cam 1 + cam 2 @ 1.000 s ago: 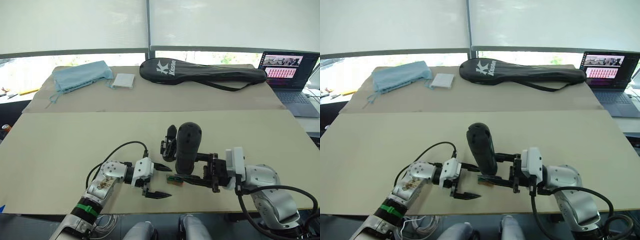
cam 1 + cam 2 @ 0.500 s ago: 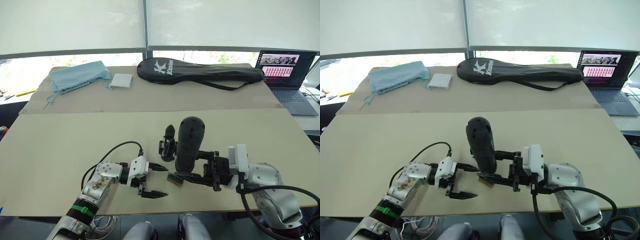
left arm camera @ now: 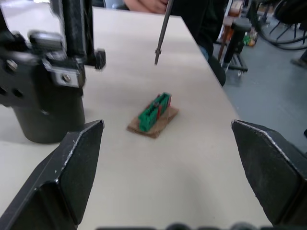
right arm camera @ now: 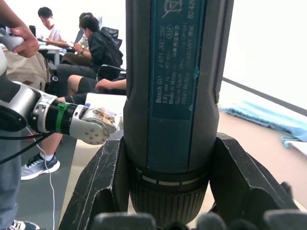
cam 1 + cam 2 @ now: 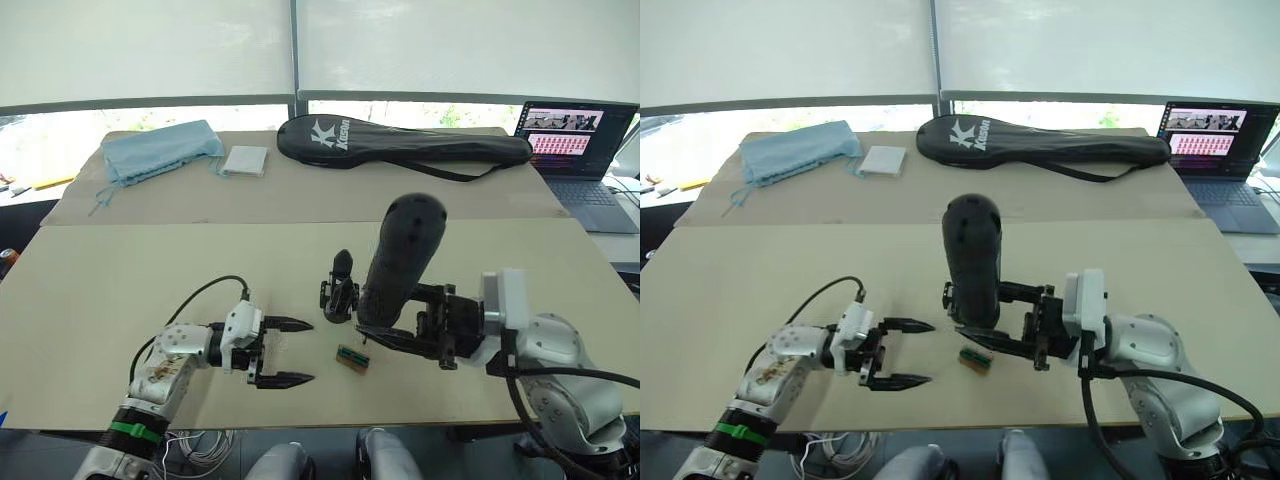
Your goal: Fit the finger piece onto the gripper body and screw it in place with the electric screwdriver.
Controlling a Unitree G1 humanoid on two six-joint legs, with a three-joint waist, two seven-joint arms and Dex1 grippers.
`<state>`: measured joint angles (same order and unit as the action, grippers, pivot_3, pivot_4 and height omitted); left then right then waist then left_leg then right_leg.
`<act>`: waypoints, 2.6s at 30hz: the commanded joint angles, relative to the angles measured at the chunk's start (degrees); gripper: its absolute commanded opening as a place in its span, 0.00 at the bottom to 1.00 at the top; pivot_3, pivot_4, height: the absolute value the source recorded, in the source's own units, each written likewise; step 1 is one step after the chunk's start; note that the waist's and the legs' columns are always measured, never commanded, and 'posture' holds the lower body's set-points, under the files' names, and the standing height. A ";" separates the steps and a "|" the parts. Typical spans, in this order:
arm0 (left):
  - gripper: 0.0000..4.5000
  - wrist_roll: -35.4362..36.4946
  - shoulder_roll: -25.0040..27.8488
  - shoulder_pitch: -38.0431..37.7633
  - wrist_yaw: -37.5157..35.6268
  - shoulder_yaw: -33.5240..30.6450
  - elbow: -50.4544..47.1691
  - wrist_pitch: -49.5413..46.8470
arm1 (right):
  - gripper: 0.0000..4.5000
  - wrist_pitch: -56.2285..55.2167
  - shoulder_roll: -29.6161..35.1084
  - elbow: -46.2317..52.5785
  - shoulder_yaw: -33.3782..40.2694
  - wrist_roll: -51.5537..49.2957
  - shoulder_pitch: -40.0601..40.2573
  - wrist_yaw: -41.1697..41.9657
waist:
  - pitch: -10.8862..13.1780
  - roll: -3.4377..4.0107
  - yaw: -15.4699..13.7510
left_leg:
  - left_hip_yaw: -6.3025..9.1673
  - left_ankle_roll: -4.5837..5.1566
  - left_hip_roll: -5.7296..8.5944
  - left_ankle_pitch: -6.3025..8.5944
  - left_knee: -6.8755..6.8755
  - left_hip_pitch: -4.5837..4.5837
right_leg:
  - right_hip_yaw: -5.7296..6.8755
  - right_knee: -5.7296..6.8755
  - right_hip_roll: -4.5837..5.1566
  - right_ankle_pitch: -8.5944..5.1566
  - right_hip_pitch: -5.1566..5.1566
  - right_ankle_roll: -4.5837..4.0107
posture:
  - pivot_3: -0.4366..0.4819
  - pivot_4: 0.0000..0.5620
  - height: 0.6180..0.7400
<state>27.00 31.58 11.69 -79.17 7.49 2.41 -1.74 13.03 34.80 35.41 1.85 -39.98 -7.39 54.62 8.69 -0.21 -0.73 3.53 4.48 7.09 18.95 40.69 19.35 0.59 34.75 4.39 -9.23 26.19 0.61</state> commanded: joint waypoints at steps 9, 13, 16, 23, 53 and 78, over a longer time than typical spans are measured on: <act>1.00 8.58 2.89 1.51 1.61 -7.05 -7.94 -9.65 | 0.42 5.64 2.50 1.98 7.17 -10.10 -9.62 -5.31 | 0.09 -0.06 -0.02 | 0.00 0.00 0.00 0.00 -0.08 0.01 | 0.03 -0.02 0.00 0.00 0.03 -0.01 | 0.48 0.27 1.00; 1.00 10.50 2.01 3.49 4.61 -8.93 -8.24 -12.85 | 0.42 6.31 2.13 0.54 8.01 -10.80 -11.86 -6.23 | 0.10 -0.07 -0.02 | 0.00 0.00 0.02 0.00 -0.08 0.02 | 0.05 -0.06 0.00 0.00 0.03 -0.02 | 0.48 0.27 1.00; 1.00 11.54 1.27 5.32 6.81 -10.17 -7.95 -14.48 | 0.42 6.33 1.74 -0.96 8.34 -10.73 -13.39 -6.75 | 0.12 -0.10 0.01 | 0.00 0.00 0.01 0.00 -0.08 0.02 | 0.05 -0.07 0.00 0.00 0.02 -0.02 | 0.48 0.27 1.00; 1.00 10.79 0.61 7.80 9.16 -11.25 -5.99 -14.57 | 0.42 6.47 1.17 -5.06 8.16 -10.13 -16.93 -8.15 | 0.12 -0.10 0.09 | 0.00 -0.01 0.02 0.00 -0.09 0.03 | 0.05 -0.07 0.00 0.01 0.06 -0.02 | 0.48 0.27 1.00; 1.00 2.57 -2.33 7.92 8.22 -7.68 -0.21 -7.81 | 0.42 13.65 -7.10 -11.28 -1.90 -5.06 -26.77 -10.33 | 0.12 -0.10 0.10 | 0.00 -0.01 0.02 -0.01 -0.15 0.07 | 0.10 -0.10 0.00 0.01 0.12 -0.06 | 0.48 0.27 1.00; 1.00 -1.71 -4.13 6.77 9.55 -4.93 -0.14 -4.99 | 0.42 14.40 -8.57 -12.74 -4.87 -0.22 -25.22 -7.46 | 0.12 -0.10 0.13 | 0.00 -0.01 0.03 -0.01 -0.17 0.07 | 0.13 -0.09 -0.01 0.01 0.14 -0.06 | 0.48 0.27 1.00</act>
<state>25.09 27.50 18.05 -69.84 2.71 3.00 -7.79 28.10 26.46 20.79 -3.87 -39.53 -32.29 47.11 8.82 -0.31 -0.61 3.53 4.47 7.12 18.94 40.52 19.42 0.71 34.65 4.39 -9.22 26.33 0.55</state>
